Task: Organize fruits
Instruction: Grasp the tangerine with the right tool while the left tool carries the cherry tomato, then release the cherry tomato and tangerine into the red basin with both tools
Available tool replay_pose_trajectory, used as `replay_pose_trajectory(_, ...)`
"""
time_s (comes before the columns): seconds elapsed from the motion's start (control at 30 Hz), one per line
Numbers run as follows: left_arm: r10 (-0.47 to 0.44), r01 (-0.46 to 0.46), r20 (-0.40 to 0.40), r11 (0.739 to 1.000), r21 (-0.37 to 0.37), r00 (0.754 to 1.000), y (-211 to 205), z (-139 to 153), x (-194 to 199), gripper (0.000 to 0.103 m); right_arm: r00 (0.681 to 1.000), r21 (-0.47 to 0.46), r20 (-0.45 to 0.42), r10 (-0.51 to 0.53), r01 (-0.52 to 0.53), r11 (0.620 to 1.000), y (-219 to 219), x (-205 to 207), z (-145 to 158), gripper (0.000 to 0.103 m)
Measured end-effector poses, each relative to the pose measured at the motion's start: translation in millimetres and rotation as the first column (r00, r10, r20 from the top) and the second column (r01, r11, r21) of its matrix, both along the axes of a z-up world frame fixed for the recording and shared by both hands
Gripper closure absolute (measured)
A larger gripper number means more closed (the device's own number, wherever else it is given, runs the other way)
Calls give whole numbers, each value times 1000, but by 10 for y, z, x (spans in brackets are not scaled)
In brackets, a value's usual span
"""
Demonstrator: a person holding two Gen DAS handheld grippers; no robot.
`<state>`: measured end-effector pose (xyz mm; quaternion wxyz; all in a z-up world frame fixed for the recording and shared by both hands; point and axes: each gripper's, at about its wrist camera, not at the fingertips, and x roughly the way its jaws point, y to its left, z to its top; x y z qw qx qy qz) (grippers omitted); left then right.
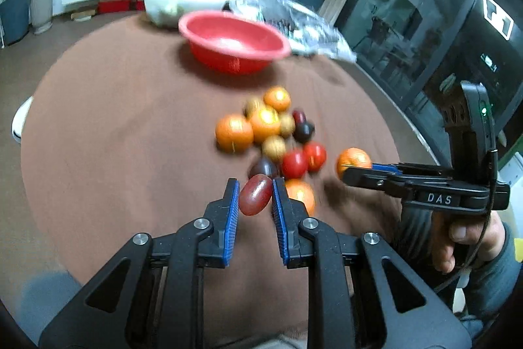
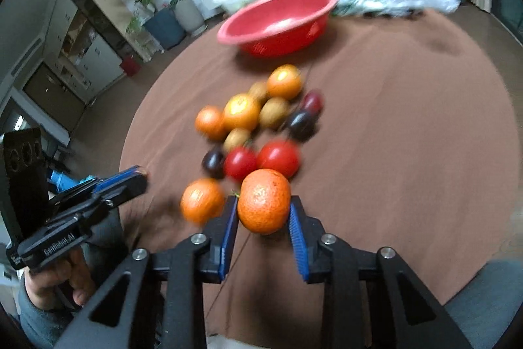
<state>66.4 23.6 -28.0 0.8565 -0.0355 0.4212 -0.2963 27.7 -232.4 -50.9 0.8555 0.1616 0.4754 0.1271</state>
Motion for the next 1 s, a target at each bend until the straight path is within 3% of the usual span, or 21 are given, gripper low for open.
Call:
replay_pose_trajectory(0.13, -1, 1, 67, 1000, 3, 998, -55, 317, 434, 84, 996, 2, 71, -53, 53, 999, -267, 319, 323, 70)
replay_pose_trajectory(0.33, -18, 6, 144, 996, 84, 989, -374, 633, 1335, 84, 984, -39, 177, -33, 41, 998, -303, 1083, 788, 70)
replay_pose_trajectory(0.57, -39, 22, 87, 982, 186, 995, -761, 396, 2249, 84, 992, -145, 117, 40, -23, 989, -98, 1858, 647, 70)
replay_pose_trajectory(0.83, -89, 72, 48, 955, 286, 995, -1128, -72, 2521, 84, 997, -247, 25, 74, -66, 967, 6, 2209, 219, 70)
replay_pose_trajectory(1.0, -104, 84, 43, 942, 324, 994, -1196, -194, 2581, 84, 996, -290, -2, 85, -81, 953, 32, 2298, 99, 70)
